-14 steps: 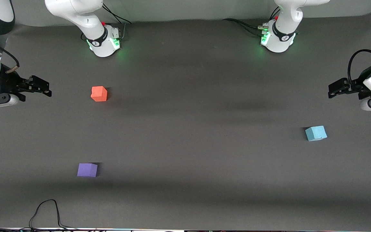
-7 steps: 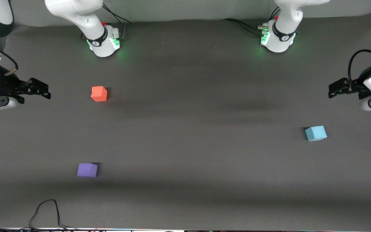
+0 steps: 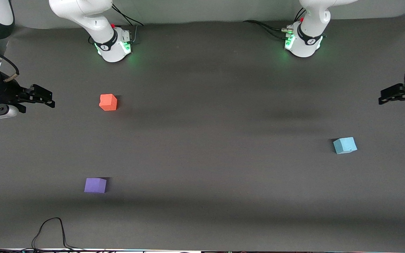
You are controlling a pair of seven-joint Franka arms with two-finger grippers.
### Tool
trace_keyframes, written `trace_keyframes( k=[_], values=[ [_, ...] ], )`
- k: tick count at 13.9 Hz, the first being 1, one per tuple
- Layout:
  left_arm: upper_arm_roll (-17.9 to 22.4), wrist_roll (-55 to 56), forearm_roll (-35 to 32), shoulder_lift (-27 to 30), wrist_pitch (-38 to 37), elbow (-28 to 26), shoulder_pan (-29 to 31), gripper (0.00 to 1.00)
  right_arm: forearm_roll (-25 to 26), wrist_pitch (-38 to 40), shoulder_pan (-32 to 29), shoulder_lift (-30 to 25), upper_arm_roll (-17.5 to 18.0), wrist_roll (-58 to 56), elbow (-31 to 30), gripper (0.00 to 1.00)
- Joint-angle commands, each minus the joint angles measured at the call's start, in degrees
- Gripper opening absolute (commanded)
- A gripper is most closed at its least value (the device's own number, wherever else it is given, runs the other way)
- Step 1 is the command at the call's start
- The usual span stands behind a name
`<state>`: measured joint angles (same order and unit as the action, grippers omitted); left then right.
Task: Place blue block between orange and purple blocks
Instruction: 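Move the left gripper toward the light blue block, then lower the left gripper over the light blue block and close it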
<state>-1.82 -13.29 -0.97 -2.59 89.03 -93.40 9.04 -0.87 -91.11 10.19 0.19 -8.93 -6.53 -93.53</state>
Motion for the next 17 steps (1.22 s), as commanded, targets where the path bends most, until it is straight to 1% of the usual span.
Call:
trace_keyframes(
  k=[1, 3, 4, 6, 8, 9, 12, 15, 17],
  values=[
    [-0.4, -2.8, -0.3, 5.1, 5.9, -8.8, 1.5, 1.0, -1.3, 0.8, 0.4, -0.1, -0.2, 0.5, 1.1, 1.0],
    [-0.4, -4.3, -1.0, 7.2, 11.8, -15.8, 1.9, 1.0, -1.3, 0.4, 0.4, 0.6, -0.1, 0.5, 2.0, 1.0],
    [-0.3, -4.3, -1.8, 7.2, 15.0, -18.4, 1.9, 1.0, -1.3, 0.4, 0.4, 0.8, 0.0, 0.5, 2.6, 1.0],
    [-0.3, -4.3, -3.2, 7.1, 23.8, -25.2, 2.0, 1.0, -1.4, 0.6, 0.7, 1.4, 0.0, 0.8, 2.4, 1.0],
    [-0.3, -3.9, -3.2, 4.9, 31.1, -29.1, 3.3, 1.0, -1.4, 0.6, 1.7, 2.2, 0.0, 0.5, 2.6, 1.0],
    [-0.4, -3.9, -3.1, 3.2, 33.5, -29.8, 3.6, 1.0, -1.3, 0.1, 1.8, 2.6, 0.0, 0.6, 2.6, 1.0],
    [-0.4, -3.8, -2.7, -3.4, 40.8, -30.1, 4.0, 1.0, -0.9, -0.9, 1.9, 5.3, 0.0, 0.6, 5.8, 1.0],
    [-0.4, -3.8, -2.6, -11.1, 49.7, -30.1, 3.8, 1.0, -1.3, -0.6, 1.8, 5.6, 0.0, 0.8, 5.8, 1.0],
    [-0.4, -3.7, -2.6, -14.6, 53.3, -30.1, 3.9, 1.0, -1.4, -0.6, 1.9, 5.6, 0.0, 0.8, 5.9, 1.0]
  ],
)
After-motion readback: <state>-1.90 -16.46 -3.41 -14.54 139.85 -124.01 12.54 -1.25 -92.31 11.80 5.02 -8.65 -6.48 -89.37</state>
